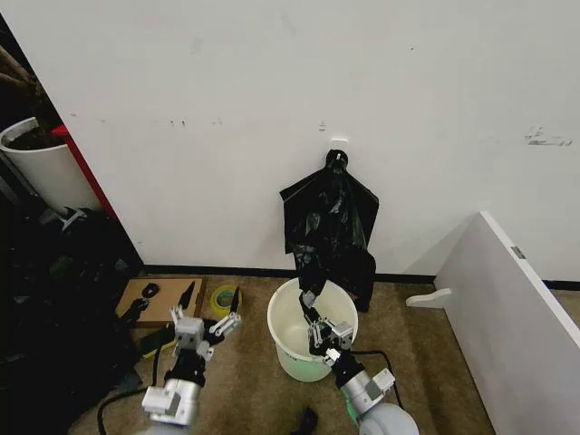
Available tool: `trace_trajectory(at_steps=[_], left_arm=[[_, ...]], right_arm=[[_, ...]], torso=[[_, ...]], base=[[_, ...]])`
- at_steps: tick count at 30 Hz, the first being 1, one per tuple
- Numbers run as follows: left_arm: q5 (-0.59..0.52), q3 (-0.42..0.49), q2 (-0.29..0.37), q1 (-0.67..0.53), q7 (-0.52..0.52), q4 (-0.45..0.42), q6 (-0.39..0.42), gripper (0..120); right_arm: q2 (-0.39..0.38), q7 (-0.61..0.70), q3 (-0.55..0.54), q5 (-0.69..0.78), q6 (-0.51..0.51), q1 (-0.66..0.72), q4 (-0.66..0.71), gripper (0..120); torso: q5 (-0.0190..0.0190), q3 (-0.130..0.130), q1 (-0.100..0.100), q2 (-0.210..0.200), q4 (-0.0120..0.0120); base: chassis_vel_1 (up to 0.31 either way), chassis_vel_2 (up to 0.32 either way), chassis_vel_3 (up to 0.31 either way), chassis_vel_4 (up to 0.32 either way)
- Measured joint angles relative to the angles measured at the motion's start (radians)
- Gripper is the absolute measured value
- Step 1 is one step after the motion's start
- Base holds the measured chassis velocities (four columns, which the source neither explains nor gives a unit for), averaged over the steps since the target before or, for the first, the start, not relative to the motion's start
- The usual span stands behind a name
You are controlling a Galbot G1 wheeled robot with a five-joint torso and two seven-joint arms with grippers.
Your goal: Place the garbage bag over the trash bin.
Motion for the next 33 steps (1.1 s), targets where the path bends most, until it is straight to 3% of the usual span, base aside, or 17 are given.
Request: trace_trajectory(at_steps=[6,8,14,17,22,23,26,29,33], left_arm=[[-0.198,0.054,0.259,-0.148,0.040,-0.050,0.075,98],[-0.228,0.069,0.290,-0.180,0.046,-0.054,0.087,98],[-0.338,0.296,0.463,-0.475,0.052,0.000,0.144,98],[-0.350,0.363,0.498,-0.575,0.049,0.025,0.160,98],[-0.421,0.535,0.585,-0.840,0.021,0.046,0.285,98],[-0.421,0.535,0.585,-0.840,0.021,0.046,0.285,98],[-0.477,0.673,0.619,-0.992,0.013,0.056,0.346,97],[-0.524,0.774,0.626,-1.099,0.025,0.077,0.386,97],[-0.589,0.846,0.613,-1.189,0.036,0.097,0.446,97]], right_arm=[[0.017,0.011,-0.015,-0.029,0.000,0.019,-0.008,0],[0.020,0.012,-0.015,-0.032,0.000,0.021,-0.009,0],[0.035,0.017,-0.006,-0.049,0.001,0.029,-0.014,0],[0.039,0.018,-0.001,-0.057,0.004,0.033,-0.016,0],[0.049,0.021,0.004,-0.076,0.012,0.042,-0.023,0],[0.049,0.021,0.004,-0.076,0.012,0.042,-0.023,0],[0.053,0.023,0.004,-0.081,0.015,0.044,-0.025,0],[0.057,0.024,0.004,-0.084,0.018,0.042,-0.025,0],[0.057,0.024,0.007,-0.086,0.022,0.036,-0.024,0]], torso=[[0.0002,0.000,0.000,0.000,0.0004],[0.0000,0.000,0.000,0.000,0.0000],[-0.0002,0.000,0.000,0.000,0.0001],[0.0000,0.000,0.000,0.000,-0.0003],[0.0001,0.000,0.000,0.000,0.0001],[0.0001,0.000,0.000,0.000,0.0001],[0.0001,0.000,0.000,0.000,0.0000],[0.0000,0.000,0.000,0.000,0.0001],[0.0000,0.000,0.000,0.000,0.0003]], base=[[0.000,0.000,0.000,0.000],[0.000,0.000,0.000,0.000],[0.000,0.000,0.000,0.000],[0.000,0.000,0.000,0.000],[0.000,0.000,0.000,0.000],[0.000,0.000,0.000,0.000],[0.000,0.000,0.000,0.000],[0.000,0.000,0.000,0.000],[0.000,0.000,0.000,0.000]])
